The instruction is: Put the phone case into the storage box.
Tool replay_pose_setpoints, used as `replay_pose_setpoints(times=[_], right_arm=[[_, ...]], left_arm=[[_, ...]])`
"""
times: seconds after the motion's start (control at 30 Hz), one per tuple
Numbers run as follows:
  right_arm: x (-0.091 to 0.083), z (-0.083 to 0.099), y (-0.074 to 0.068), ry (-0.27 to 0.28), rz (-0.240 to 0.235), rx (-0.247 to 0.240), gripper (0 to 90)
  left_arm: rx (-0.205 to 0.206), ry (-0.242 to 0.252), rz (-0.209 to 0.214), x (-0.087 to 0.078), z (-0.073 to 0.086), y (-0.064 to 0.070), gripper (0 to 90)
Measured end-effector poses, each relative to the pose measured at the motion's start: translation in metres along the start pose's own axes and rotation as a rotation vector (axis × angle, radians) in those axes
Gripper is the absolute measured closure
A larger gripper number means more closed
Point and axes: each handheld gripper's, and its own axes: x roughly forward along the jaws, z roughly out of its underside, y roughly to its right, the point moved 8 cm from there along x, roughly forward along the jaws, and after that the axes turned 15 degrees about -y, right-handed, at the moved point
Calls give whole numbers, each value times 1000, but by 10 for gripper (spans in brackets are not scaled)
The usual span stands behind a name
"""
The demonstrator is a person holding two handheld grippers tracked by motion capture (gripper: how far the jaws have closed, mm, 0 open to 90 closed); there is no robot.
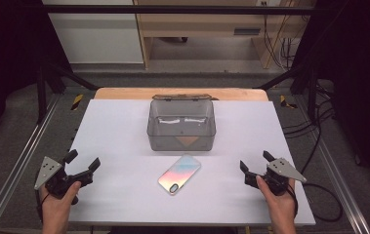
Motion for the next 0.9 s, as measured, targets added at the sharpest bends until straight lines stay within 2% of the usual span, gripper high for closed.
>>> replay_pose_setpoints(times=[0.3,0.63,0.73,0.9], right_arm=[[0,2,1,-13,3,22,92],[2,5,5,-29,13,54,75],[2,5,5,-36,11,62,69],[1,4,5,-34,10,63,65]], left_arm=[[-3,-25,-4,2,3,0,204],[-15,-67,4,0,7,-3,448],[-11,-77,0,0,8,-3,486],[-16,-88,28,-1,9,-2,655]])
